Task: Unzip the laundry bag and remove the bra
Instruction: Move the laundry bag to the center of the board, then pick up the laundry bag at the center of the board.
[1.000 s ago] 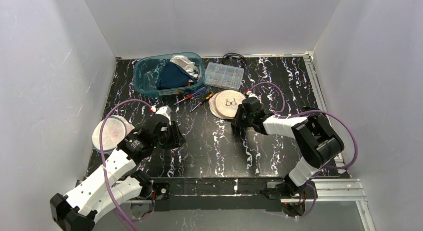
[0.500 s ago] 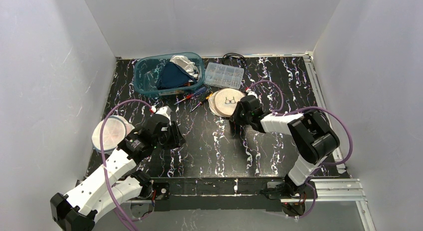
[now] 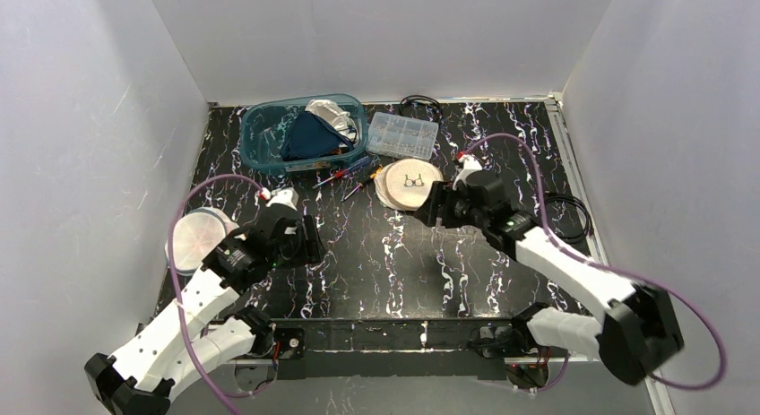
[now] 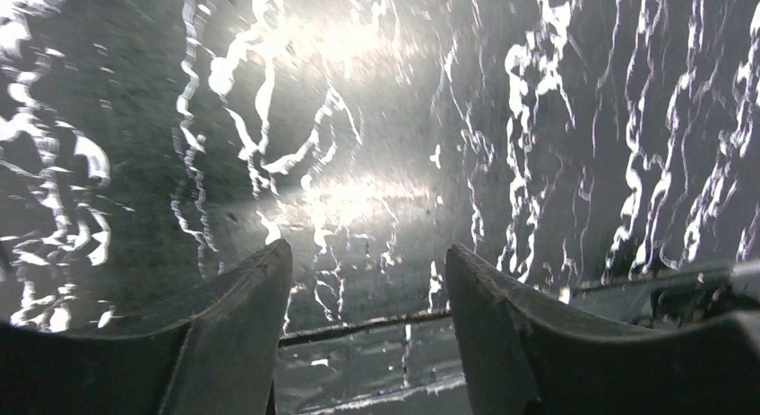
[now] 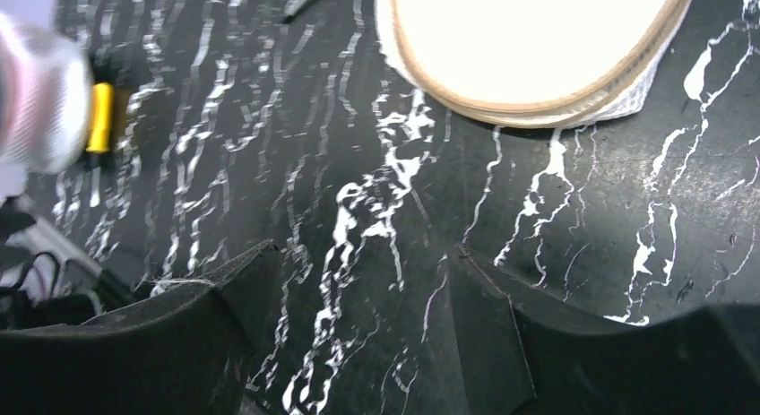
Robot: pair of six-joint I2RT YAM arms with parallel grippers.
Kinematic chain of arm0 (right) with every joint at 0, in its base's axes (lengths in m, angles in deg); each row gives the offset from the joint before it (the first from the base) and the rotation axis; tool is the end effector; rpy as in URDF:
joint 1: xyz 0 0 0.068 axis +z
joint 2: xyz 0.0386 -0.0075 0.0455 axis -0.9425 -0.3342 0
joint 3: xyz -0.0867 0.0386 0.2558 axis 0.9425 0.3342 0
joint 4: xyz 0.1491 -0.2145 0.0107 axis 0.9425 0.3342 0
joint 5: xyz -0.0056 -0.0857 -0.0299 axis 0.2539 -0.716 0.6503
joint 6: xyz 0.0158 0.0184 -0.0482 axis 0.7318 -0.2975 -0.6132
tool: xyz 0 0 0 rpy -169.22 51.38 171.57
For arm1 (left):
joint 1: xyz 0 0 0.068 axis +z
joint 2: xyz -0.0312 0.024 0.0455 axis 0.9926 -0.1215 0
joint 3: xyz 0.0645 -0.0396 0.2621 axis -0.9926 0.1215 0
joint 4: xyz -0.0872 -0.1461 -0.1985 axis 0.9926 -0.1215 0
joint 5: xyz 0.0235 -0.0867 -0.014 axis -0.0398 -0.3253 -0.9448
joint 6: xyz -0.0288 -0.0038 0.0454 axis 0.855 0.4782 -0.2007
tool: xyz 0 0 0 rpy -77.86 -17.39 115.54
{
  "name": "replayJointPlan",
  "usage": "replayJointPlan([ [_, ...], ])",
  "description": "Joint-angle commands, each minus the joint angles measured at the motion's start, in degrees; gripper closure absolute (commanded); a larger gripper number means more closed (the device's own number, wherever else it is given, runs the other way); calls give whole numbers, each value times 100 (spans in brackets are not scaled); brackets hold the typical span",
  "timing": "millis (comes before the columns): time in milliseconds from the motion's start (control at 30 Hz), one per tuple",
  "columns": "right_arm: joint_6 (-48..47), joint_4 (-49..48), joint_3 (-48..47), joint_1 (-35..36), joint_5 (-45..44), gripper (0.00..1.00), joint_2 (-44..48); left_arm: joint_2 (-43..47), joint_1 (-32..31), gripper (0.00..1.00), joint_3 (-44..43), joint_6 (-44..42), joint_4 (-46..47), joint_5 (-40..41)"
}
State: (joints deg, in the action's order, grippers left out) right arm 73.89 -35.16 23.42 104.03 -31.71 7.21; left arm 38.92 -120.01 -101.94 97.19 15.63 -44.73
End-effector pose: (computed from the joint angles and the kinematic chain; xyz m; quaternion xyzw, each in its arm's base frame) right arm 0.2172 0.1473 0.2434 -0.0401 0.8667 0.2928 0.4018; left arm 0.1284 -0.0909 0.2794 -0.0526 0.9127 -0.2034 0.3505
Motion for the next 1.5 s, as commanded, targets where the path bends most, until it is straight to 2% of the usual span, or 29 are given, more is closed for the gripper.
replayJointPlan([
  [0,-299,615,247,38,413,23,1182,158,322,29,-624,-132,-822,1214],
  [67,72,334,708,39,332,24,1766,165,1025,19,-821,-127,-1141,1178],
  [133,396,-172,1363,40,363,24,2352,264,2006,16,-1046,-185,-1419,806],
  [200,659,-727,1825,39,503,22,2804,357,2667,13,-1238,-191,-1587,679],
  [333,473,-722,1993,35,1058,21,2722,-85,3073,6,-1614,-58,-1900,1646],
  [433,437,-675,1936,36,1487,21,2341,-769,3618,5,-1825,-202,-1848,1956],
  [567,455,-770,2044,41,1597,22,2449,-1639,3673,11,-2095,-756,-1439,2777],
  [700,406,-706,2085,39,1592,22,2848,-2607,3682,13,-2117,-1101,-1240,3239],
  [900,373,-451,2095,40,1607,22,3111,-3453,3923,13,-2060,-1369,-927,3702],
  [1033,443,-502,2163,37,1640,22,3121,-3906,4130,14,-2012,-1246,-943,3777],
  [1200,94,-234,1936,34,1504,22,2953,-4378,4244,23,-1855,-1141,-910,3826],
  [1367,-147,44,1672,36,1395,22,2966,-4553,4301,49,-1711,-1154,-792,3535],
  [1467,-127,97,1623,40,1339,22,3000,-4223,4298,74,-1572,-1217,-639,3313],
])
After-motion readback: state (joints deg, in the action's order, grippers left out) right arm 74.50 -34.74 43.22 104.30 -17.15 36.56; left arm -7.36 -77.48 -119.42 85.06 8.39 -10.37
